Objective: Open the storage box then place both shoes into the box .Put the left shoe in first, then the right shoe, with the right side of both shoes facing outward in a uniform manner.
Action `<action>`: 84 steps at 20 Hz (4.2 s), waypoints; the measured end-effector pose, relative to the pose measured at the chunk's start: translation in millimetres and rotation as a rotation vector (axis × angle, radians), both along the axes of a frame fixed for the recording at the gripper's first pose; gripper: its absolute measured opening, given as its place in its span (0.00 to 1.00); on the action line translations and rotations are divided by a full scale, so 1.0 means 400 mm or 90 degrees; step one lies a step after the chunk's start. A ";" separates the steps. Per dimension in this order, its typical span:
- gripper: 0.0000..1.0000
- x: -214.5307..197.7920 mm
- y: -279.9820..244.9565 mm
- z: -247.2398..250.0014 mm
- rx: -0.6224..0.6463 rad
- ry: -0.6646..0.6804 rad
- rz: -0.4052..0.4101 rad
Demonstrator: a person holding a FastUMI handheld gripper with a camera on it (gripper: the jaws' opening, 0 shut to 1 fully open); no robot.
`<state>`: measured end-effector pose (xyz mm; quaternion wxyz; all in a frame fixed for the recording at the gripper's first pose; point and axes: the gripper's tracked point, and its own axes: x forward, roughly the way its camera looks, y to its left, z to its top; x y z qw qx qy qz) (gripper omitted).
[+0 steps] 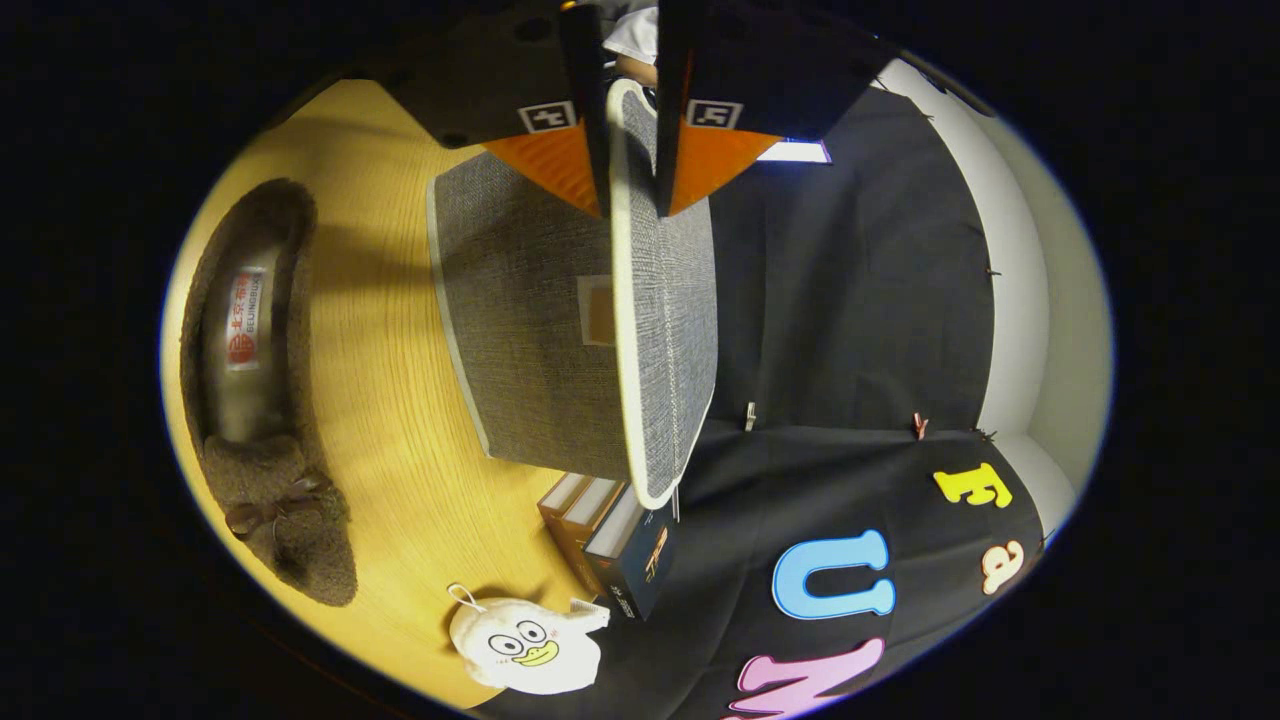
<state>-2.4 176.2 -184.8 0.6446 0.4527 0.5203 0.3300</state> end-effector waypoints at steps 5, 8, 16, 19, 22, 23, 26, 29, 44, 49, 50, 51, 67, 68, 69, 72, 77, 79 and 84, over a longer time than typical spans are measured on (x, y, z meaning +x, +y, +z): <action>0.05 0.001 0.003 0.017 -0.014 -0.020 -0.010; 0.05 0.004 0.008 0.073 -0.005 -0.031 -0.019; 0.05 0.009 0.149 0.289 0.014 -0.122 -0.017; 0.05 0.011 0.239 0.335 0.001 -0.160 -0.012; 0.05 -0.015 0.354 0.391 0.012 -0.191 0.005; 0.05 -0.031 0.396 0.406 0.011 -0.201 0.013; 0.05 -0.065 0.531 0.408 0.004 -0.218 0.038; 0.05 -0.084 0.663 0.390 -0.015 -0.237 0.055; 0.98 -0.021 0.772 0.283 -0.188 -0.363 0.019; 0.97 0.037 0.494 0.343 -0.276 -0.451 -0.046; 0.97 0.046 0.435 0.349 -0.297 -0.462 -0.057; 0.97 0.058 0.366 0.350 -0.326 -0.473 -0.073; 0.98 0.128 -0.434 -0.025 -0.703 -0.352 -0.170; 0.98 0.138 -0.453 -0.055 -0.724 -0.344 -0.152; 0.99 0.143 -0.473 -0.087 -0.746 -0.339 -0.131; 0.99 0.141 -0.486 -0.159 -0.770 -0.336 -0.073; 0.99 0.188 -0.506 -0.287 -0.785 -0.295 -0.047; 0.99 0.215 -0.515 -0.317 -0.781 -0.274 -0.072; 0.81 0.274 -0.498 -0.352 -0.694 -0.205 -0.128</action>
